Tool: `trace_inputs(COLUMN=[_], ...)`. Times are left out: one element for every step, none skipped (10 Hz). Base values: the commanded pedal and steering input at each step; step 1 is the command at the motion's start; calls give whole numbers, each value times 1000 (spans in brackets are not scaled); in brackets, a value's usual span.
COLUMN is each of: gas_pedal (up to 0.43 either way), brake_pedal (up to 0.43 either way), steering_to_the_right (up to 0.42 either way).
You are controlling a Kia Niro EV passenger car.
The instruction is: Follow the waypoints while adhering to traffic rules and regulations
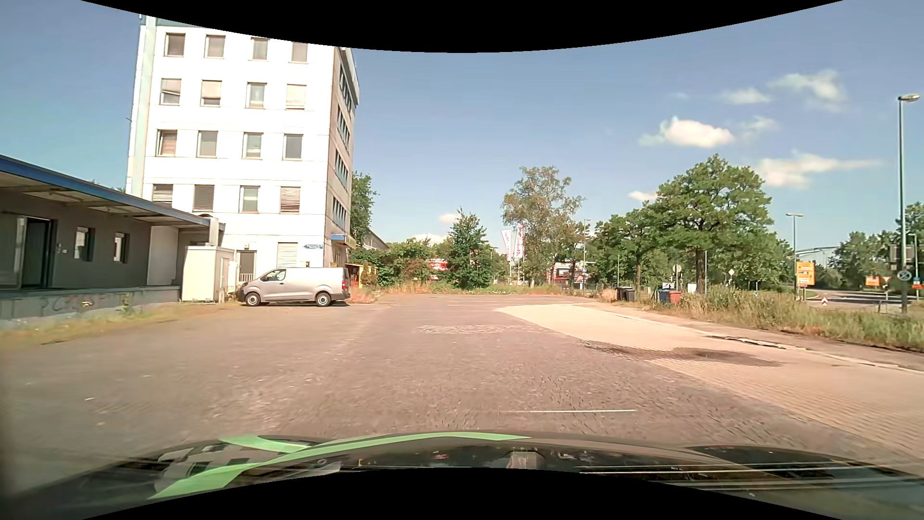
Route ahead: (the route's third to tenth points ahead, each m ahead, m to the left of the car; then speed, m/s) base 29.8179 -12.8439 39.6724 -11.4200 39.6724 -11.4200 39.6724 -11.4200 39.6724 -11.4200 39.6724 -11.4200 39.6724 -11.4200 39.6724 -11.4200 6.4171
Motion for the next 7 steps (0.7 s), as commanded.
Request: trace_inputs(gas_pedal=[130, 130, 118, 118, 110, 110, 110], brake_pedal=[0, 0, 0, 0, 0, 0, 0], steering_to_the_right=[54, 52, 52, 52, 50, 47, 46])
